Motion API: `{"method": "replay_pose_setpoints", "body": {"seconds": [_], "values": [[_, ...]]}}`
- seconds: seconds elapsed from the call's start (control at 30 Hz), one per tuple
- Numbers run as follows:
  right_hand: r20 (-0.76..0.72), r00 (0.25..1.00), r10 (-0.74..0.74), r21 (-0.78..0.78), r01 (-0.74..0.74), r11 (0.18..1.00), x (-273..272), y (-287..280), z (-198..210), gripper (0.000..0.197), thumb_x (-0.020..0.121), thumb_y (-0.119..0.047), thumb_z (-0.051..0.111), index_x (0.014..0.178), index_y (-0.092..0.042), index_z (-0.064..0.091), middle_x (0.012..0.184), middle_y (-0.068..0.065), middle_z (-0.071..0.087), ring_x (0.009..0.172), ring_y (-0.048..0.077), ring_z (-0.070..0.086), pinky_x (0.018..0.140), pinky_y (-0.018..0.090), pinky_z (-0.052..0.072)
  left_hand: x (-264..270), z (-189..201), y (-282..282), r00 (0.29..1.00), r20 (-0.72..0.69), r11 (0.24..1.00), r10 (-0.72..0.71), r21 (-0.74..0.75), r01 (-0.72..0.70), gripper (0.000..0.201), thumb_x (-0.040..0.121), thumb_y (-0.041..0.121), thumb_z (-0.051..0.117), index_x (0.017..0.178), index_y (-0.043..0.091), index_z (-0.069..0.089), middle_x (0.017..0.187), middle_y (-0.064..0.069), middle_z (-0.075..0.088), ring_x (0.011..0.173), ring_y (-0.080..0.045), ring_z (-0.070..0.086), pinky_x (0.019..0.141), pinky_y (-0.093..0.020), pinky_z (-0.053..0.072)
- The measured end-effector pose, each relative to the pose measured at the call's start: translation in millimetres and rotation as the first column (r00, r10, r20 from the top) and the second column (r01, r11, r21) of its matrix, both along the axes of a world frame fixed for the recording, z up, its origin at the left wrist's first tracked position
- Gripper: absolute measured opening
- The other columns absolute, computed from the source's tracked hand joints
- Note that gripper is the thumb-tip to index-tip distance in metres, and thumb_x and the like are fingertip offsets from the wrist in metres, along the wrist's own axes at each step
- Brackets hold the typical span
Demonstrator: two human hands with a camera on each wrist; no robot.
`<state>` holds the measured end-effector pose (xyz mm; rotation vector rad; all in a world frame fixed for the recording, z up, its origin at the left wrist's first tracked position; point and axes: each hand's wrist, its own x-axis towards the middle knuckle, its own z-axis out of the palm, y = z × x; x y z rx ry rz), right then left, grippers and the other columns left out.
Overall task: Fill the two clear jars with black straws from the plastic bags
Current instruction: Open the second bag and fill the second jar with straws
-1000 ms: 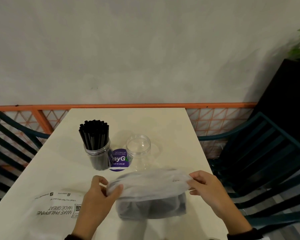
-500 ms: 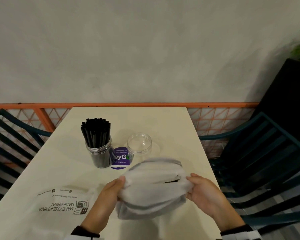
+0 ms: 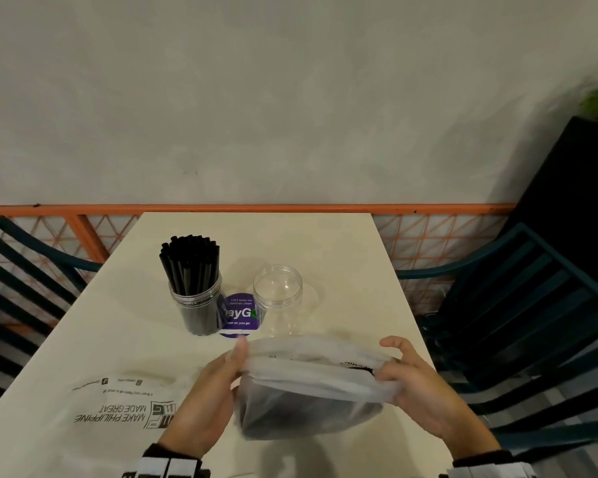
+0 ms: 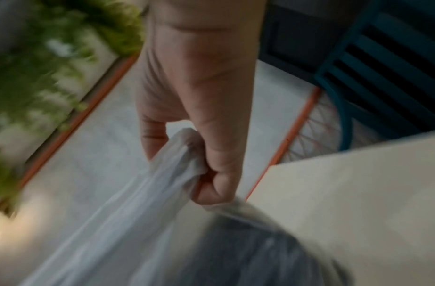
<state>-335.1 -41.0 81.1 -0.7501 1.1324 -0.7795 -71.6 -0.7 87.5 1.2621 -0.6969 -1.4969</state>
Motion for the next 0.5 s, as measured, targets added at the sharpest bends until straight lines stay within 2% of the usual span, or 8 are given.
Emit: {"method": "replay_pose_setpoints", "body": {"seconds": [0.07,0.1,0.13,0.17,0.23,0.3,0.4,0.5], "values": [[-0.321,0.947,-0.027,-0.109,-0.009,0.994,11,0,-7,0.031,0.088,-0.006,0.053,0.113,-0.02,0.04,0.089,0.009,0.054,0.078,0.023,0.054,0.064,0.031,0.045,-6,0,-1,0.961,0.276,0.998,-0.02,-0.045,0.034,0.01,0.086,0.019,0.058,0.09,0.018,0.068,0.088,-0.003,0.075,0.083,-0.013,0.069,0.066,-0.021,0.053],[-0.424,0.905,-0.047,-0.147,-0.017,0.989,16,0,-12,0.025,0.09,-0.013,0.053,0.11,-0.021,0.042,0.086,0.006,0.053,0.076,0.02,0.054,0.063,0.029,0.046,-8,-2,-1,0.919,0.394,0.999,-0.005,-0.045,0.025,0.009,0.082,0.017,0.065,0.09,0.018,0.066,0.092,-0.005,0.072,0.087,-0.018,0.067,0.069,-0.024,0.053],[-0.472,0.879,-0.062,-0.158,-0.015,0.987,19,0,-15,0.019,0.09,-0.018,0.054,0.107,-0.021,0.044,0.085,0.003,0.053,0.076,0.02,0.055,0.062,0.03,0.048,-7,-8,-2,0.874,0.486,0.999,0.0,-0.037,0.021,0.016,0.077,0.019,0.069,0.092,0.017,0.064,0.095,-0.008,0.069,0.089,-0.022,0.064,0.072,-0.029,0.053],[-0.489,0.869,-0.078,-0.157,0.0,0.988,21,0,-18,0.014,0.091,-0.02,0.054,0.103,-0.019,0.047,0.086,0.003,0.055,0.08,0.021,0.057,0.063,0.032,0.052,-6,-13,-3,0.837,0.547,1.0,0.009,-0.021,0.002,0.022,0.073,0.02,0.067,0.093,0.013,0.061,0.096,-0.012,0.066,0.086,-0.023,0.061,0.073,-0.032,0.051],[-0.478,0.87,-0.117,-0.139,0.056,0.989,15,-2,-20,0.007,0.091,-0.019,0.054,0.096,-0.014,0.054,0.093,0.008,0.059,0.088,0.026,0.061,0.068,0.037,0.058,-2,-16,-2,0.796,0.601,0.997,0.071,-0.016,-0.076,0.022,0.073,0.008,0.062,0.093,0.008,0.052,0.089,-0.014,0.059,0.074,-0.022,0.053,0.065,-0.031,0.044],[-0.461,0.873,-0.156,-0.149,0.097,0.984,3,-6,-22,0.006,0.088,-0.012,0.058,0.093,-0.009,0.06,0.095,0.016,0.062,0.087,0.028,0.062,0.067,0.035,0.058,6,-18,0,0.759,0.644,0.993,0.098,-0.016,-0.114,0.026,0.074,-0.002,0.063,0.09,0.013,0.049,0.084,-0.01,0.054,0.068,-0.022,0.051,0.059,-0.029,0.041],[-0.403,0.901,-0.163,-0.16,0.106,0.981,-7,-7,-23,0.013,0.086,-0.011,0.063,0.098,-0.007,0.063,0.094,0.019,0.066,0.085,0.03,0.065,0.07,0.035,0.056,12,-18,3,0.666,0.743,0.998,0.059,-0.023,-0.062,0.02,0.072,0.006,0.071,0.076,0.018,0.055,0.079,-0.006,0.061,0.069,-0.021,0.056,0.06,-0.024,0.042],[-0.326,0.935,-0.142,-0.145,0.099,0.984,-1,-6,-26,0.021,0.083,-0.013,0.067,0.103,-0.007,0.062,0.096,0.018,0.069,0.09,0.03,0.068,0.078,0.038,0.057,8,-21,1,0.63,0.776,0.999,0.028,-0.039,0.004,0.013,0.071,0.017,0.076,0.071,0.017,0.063,0.072,0.0,0.066,0.067,-0.013,0.059,0.058,-0.017,0.04]]}}
